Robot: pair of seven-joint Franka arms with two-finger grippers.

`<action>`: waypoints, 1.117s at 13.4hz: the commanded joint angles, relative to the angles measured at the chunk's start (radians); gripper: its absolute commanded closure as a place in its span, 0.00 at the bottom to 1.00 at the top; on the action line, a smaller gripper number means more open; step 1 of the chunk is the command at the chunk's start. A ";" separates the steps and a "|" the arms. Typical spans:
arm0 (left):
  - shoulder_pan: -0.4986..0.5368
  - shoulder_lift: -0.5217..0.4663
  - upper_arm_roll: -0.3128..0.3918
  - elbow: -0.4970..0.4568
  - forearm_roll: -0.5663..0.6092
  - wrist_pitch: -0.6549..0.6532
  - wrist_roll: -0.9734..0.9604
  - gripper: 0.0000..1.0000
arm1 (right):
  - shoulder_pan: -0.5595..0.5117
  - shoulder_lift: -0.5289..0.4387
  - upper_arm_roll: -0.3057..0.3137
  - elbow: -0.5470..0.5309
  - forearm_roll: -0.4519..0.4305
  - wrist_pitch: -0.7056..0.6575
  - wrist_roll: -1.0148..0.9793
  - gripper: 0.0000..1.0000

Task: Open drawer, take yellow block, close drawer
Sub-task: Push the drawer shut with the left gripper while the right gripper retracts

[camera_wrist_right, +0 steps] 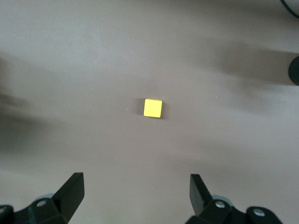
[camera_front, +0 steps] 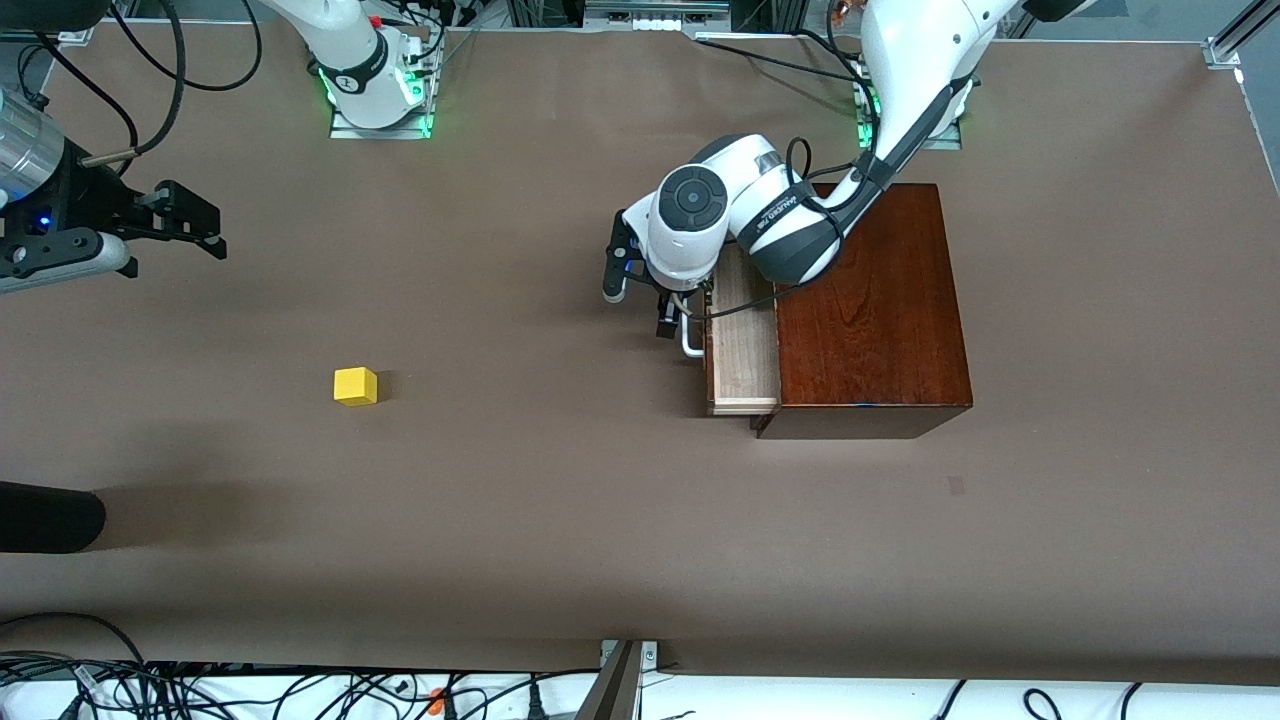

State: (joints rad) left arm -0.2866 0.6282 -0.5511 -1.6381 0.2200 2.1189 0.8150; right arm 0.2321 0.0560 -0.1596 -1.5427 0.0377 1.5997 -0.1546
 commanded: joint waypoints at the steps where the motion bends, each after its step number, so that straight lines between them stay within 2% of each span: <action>1: 0.053 -0.011 -0.006 -0.008 0.022 -0.037 0.075 0.00 | -0.008 0.011 0.002 0.030 0.013 -0.027 -0.003 0.00; 8: 0.135 -0.016 -0.006 -0.008 0.022 -0.112 0.179 0.00 | -0.011 0.013 -0.001 0.029 0.001 -0.024 -0.002 0.00; 15: 0.147 -0.021 -0.006 -0.008 0.022 -0.125 0.191 0.00 | -0.013 0.019 0.000 0.029 -0.002 -0.010 0.003 0.00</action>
State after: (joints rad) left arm -0.1493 0.6276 -0.5618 -1.6381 0.2180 2.0125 0.9709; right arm 0.2265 0.0620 -0.1630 -1.5419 0.0369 1.6007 -0.1544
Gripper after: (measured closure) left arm 0.000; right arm 0.000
